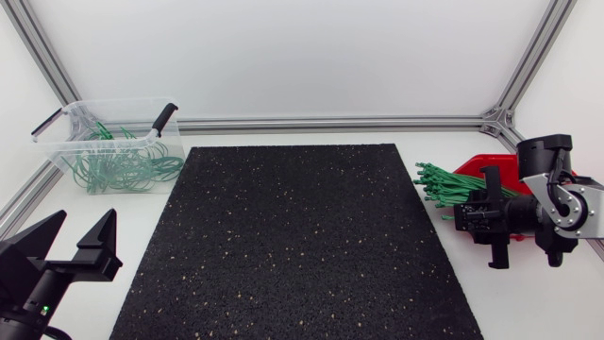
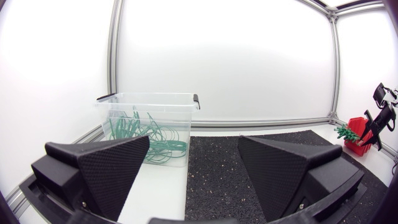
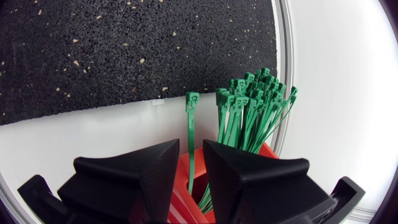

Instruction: Take a green cable tie from the red box, thread the tail through the head to close it, then place it in the transparent bin on the left.

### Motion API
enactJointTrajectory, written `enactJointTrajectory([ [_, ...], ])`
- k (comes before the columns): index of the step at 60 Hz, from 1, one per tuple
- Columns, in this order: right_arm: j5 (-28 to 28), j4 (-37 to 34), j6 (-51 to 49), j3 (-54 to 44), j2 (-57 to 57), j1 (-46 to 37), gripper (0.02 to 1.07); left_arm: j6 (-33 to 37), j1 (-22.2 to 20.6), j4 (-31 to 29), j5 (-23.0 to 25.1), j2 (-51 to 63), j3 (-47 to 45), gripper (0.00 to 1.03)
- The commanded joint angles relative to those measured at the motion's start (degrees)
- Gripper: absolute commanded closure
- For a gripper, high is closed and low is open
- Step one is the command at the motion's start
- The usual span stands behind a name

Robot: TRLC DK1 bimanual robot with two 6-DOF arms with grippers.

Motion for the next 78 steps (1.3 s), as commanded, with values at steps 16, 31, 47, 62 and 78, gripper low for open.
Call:
enactJointTrajectory([
  [16, 2.12, 4.58, -3.02, -2.76, 1.49, -0.6, 0.85, -0.77, 0.19, -1.59, 0.14, -0.14, -2.22, 0.04],
  [31, 2.47, 5.46, -4.07, -3.11, 1.66, -0.69, 0.91, -0.77, 0.28, -1.59, 0.14, -0.14, -2.22, 0.04],
  [47, 2.47, 5.37, -5.04, -3.9, 0.34, -0.25, 1.01, -0.77, 0.45, -1.59, 0.14, -0.14, -2.22, 0.04],
  [62, 2.29, 4.76, -4.42, -3.9, -4.4, 0.02, 1.01, -0.77, 0.45, -1.59, 0.14, -0.14, -2.22, 0.04],
  [78, 1.24, -3.59, 0.67, -0.65, -17.59, 3.62, 1.01, -0.77, 0.01, -1.59, 0.14, -0.32, -2.22, 0.04],
])
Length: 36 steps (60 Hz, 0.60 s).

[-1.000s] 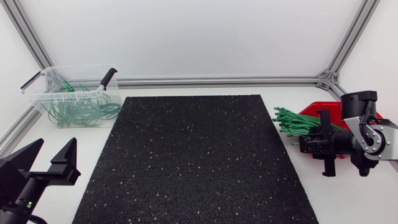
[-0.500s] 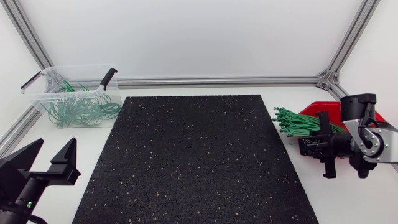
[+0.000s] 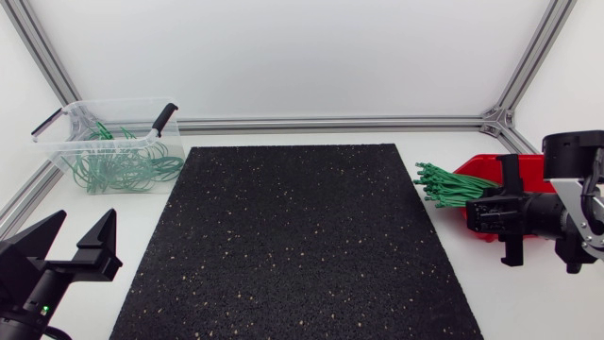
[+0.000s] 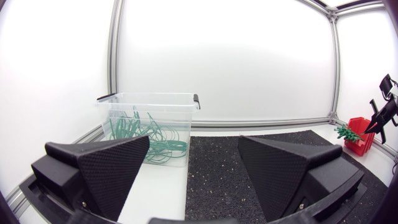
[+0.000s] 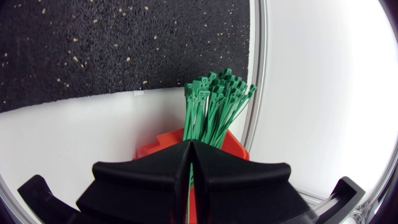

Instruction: Take a green cable tie from the red box, thread the tail through the head to close it, then place it in the transparent bin on the left.

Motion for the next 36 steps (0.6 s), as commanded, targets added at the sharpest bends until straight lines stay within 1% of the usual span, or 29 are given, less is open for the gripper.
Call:
enactJointTrajectory([
  [1, -0.99, -2.94, 3.96, 2.39, -6.01, 2.27, 1.01, -0.77, -0.03, -1.59, 0.14, -0.32, -2.22, 0.04],
  [2, -1.17, -3.47, 5.01, 2.83, -6.8, 2.71, 1.01, -0.77, -0.03, -1.59, 0.14, -0.32, -2.22, 0.04],
  [4, -1.26, -6.98, 8.44, 5.03, -9.79, 4.46, 1.01, -0.68, 0.06, -1.5, 0.14, -0.41, -2.22, 0.04],
  [10, -1.08, -12.61, 13.36, 8.63, -14.36, 8.42, 1.01, -0.68, 0.14, -1.5, 0.14, -0.41, -2.22, 0.04],
  [14, -1.08, -17.62, 16.7, 11.53, -17.08, 12.37, 1.01, -0.68, 0.14, -1.42, 0.14, -0.41, -2.22, 0.04],
  [19, 0.76, -19.73, 19.78, 13.46, -18.67, 16.24, 1.01, -0.68, 0.23, -1.33, 0.14, -0.41, -2.22, 0.04],
  [25, 1.73, -26.14, 26.9, 17.68, -17.96, 21.25, 1.01, -0.5, 0.23, -1.24, 0.14, -0.41, -2.22, 0.04],
  [31, 3.75, -27.64, 31.47, 19.79, -18.14, 26.61, 1.01, -0.5, 0.41, -1.15, 0.14, -0.41, -2.22, 0.04],
  [36, 8.06, -28.25, 35.78, 19.97, -17.79, 31.97, 1.01, -0.5, 0.32, -1.15, 0.14, -0.41, -2.22, 0.04],
])
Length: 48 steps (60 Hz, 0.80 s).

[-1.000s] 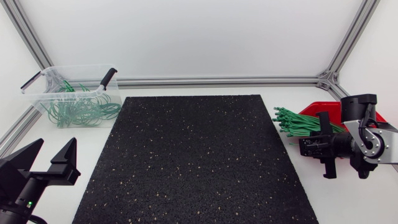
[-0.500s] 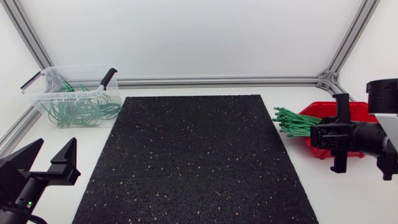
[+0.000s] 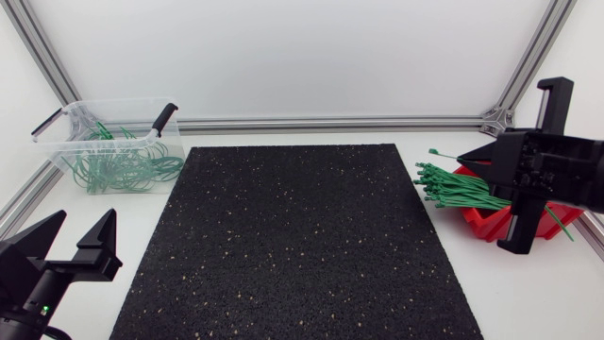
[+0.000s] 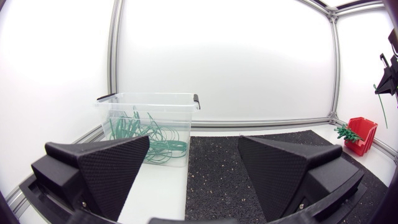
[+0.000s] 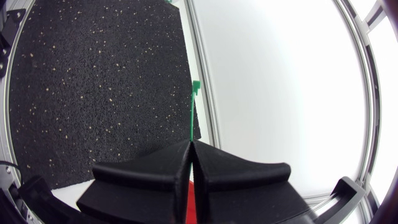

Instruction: Take a green cable tie from the red box, thread the tail through the head to close it, then place it in the transparent bin on the left.

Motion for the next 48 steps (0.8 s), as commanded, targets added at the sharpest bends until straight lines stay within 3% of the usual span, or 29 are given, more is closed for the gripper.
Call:
enactJointTrajectory([
  [1, 3.5, -1.61, 6.8, 1.39, 0.68, 5.38, 1.01, -0.5, 0.32, -1.17, 0.14, -0.41, -2.22, 0.04],
  [8, 10.53, -3.1, 14.62, 0.33, 1.03, 15.22, 1.01, -0.5, 0.32, -1.09, 0.14, -0.41, -2.22, 0.04],
  [20, 10.61, -4.86, 27.28, -0.81, 3.93, 25.07, 1.01, -0.5, 0.23, -0.91, 0.14, -0.5, -1.95, 0.04],
  [35, -5.12, -3.63, 42.04, 2.09, 12.11, 24.72, 1.01, -2.26, 0.32, -1.88, 2.07, -0.41, 0.68, 0.04],
  [48, -27.35, -3.63, 51.71, 6.49, 21.25, 18.04, 1.01, -5.95, 0.23, -2.14, 5.41, 5.04, 5.17, 0.04],
])
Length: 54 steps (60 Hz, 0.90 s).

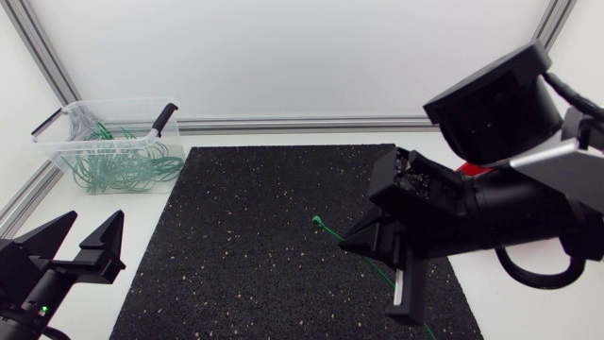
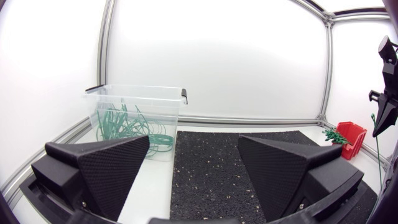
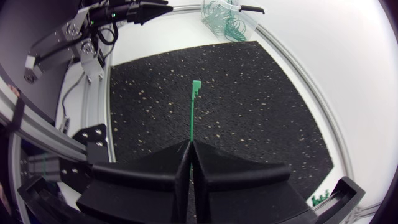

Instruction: Take a green cable tie from the red box, thread the tail through the head to close it, then place it in the transparent bin on the left.

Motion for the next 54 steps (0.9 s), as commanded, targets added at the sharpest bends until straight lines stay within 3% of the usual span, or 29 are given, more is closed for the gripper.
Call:
enactJointTrajectory([
  [1, -6.75, 0.3, 6.64, 2.93, 5.04, -3.67, 1.01, -2.96, 0.23, -0.15, 1.66, 3.49, 3.64, 0.04],
  [7, -16.68, 2.06, 7.79, 3.63, 8.9, -8.68, 1.01, -5.07, 0.23, 0.11, 4.38, 7.27, 6.01, 0.04],
  [30, -40.15, 9.97, 16.75, 0.82, 9.78, -16.42, 1.01, -12.98, -2.32, 0.55, 18.27, 21.69, 17.79, 0.04],
  [36, -43.49, 12.43, 18.33, -1.2, 7.94, -18.0, 1.01, -13.95, -6.01, 1.17, 19.5, 25.55, 20.34, 0.04],
  [42, -46.92, 21.93, 29.58, -5.16, 6.97, -19.4, 1.01, -14.65, -10.84, 1.61, 20.64, 29.24, 22.36, 0.04],
  [54, -50.61, 32.03, 35.91, -8.24, 6.53, -20.02, 1.01, -16.49, -14.71, 2.13, 32.51, 37.59, 27.72, 0.04],
])
